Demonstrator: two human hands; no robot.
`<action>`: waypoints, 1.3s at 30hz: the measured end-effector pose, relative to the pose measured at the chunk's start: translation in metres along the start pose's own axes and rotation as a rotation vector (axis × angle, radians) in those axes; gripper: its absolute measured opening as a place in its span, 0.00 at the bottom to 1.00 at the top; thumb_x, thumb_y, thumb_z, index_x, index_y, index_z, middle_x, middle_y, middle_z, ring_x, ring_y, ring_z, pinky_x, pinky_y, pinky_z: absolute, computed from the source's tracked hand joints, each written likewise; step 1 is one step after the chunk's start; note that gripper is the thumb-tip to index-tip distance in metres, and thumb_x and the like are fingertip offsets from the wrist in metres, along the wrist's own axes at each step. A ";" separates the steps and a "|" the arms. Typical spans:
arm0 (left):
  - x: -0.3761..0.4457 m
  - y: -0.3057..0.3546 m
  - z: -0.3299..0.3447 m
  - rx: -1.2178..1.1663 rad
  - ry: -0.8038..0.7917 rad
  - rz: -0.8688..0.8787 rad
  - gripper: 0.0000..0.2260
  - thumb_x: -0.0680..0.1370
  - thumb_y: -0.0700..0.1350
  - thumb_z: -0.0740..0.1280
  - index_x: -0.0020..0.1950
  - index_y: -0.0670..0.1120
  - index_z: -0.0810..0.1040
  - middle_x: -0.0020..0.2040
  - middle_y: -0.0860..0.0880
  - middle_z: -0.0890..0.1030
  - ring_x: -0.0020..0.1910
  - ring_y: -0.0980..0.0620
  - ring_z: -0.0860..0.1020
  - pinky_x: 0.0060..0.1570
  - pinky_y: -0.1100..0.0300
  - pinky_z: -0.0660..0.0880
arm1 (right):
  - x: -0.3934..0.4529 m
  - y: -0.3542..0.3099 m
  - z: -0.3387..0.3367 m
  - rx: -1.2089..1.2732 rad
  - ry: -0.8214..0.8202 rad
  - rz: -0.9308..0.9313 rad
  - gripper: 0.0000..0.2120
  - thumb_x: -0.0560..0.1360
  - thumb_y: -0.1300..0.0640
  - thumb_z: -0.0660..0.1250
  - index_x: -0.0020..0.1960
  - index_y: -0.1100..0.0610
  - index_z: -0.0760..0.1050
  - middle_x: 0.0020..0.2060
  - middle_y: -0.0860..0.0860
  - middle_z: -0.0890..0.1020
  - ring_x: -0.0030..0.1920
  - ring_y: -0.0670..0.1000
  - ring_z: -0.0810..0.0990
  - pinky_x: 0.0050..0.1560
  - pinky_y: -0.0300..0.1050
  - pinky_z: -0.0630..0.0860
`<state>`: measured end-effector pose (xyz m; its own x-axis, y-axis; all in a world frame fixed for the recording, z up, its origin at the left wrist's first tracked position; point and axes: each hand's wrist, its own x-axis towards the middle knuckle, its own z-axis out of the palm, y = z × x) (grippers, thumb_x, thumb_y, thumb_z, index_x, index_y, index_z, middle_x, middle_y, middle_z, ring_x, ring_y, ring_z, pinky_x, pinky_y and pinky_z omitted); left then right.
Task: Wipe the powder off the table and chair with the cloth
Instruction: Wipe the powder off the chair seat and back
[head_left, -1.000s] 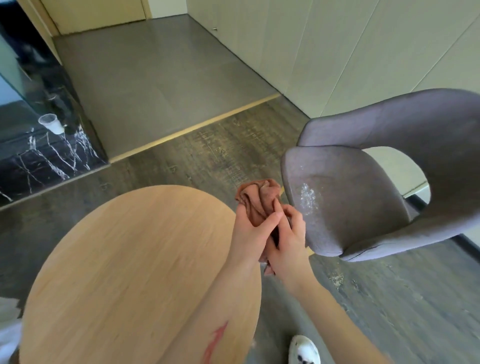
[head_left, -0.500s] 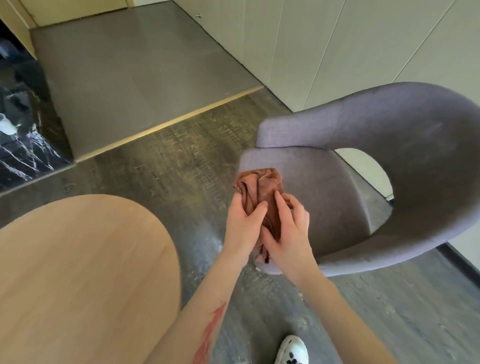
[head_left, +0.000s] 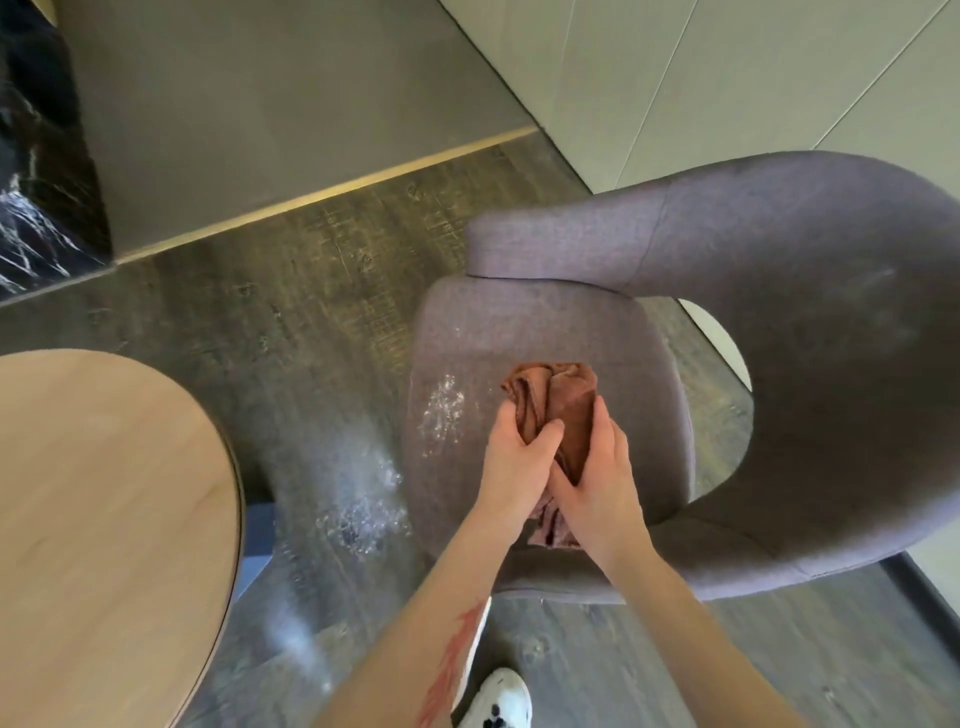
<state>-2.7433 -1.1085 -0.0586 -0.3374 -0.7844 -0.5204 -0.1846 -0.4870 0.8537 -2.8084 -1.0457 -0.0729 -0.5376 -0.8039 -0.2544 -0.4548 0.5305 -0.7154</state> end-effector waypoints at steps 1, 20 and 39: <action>0.007 -0.004 0.001 0.012 -0.004 -0.014 0.09 0.76 0.39 0.64 0.56 0.45 0.72 0.45 0.51 0.77 0.50 0.51 0.77 0.55 0.57 0.75 | 0.005 0.005 0.002 -0.001 -0.013 0.020 0.39 0.74 0.56 0.67 0.75 0.59 0.47 0.71 0.58 0.60 0.71 0.56 0.62 0.69 0.48 0.62; 0.124 -0.108 -0.011 0.550 -0.010 -0.236 0.23 0.80 0.52 0.56 0.73 0.45 0.62 0.73 0.46 0.66 0.73 0.49 0.61 0.71 0.56 0.57 | 0.139 0.066 0.050 -0.252 -0.110 0.452 0.31 0.75 0.59 0.62 0.74 0.58 0.52 0.65 0.61 0.67 0.61 0.64 0.71 0.60 0.61 0.71; 0.129 -0.185 0.004 0.926 0.313 -0.681 0.63 0.63 0.64 0.72 0.70 0.38 0.26 0.76 0.36 0.38 0.75 0.37 0.38 0.68 0.31 0.51 | 0.218 0.108 0.103 -0.520 -0.067 0.373 0.32 0.74 0.56 0.65 0.73 0.59 0.53 0.66 0.66 0.62 0.64 0.67 0.63 0.64 0.60 0.64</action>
<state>-2.7561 -1.1182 -0.2836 0.3046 -0.5943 -0.7444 -0.8782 -0.4778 0.0221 -2.9014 -1.1917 -0.2727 -0.6881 -0.5463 -0.4775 -0.5400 0.8251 -0.1658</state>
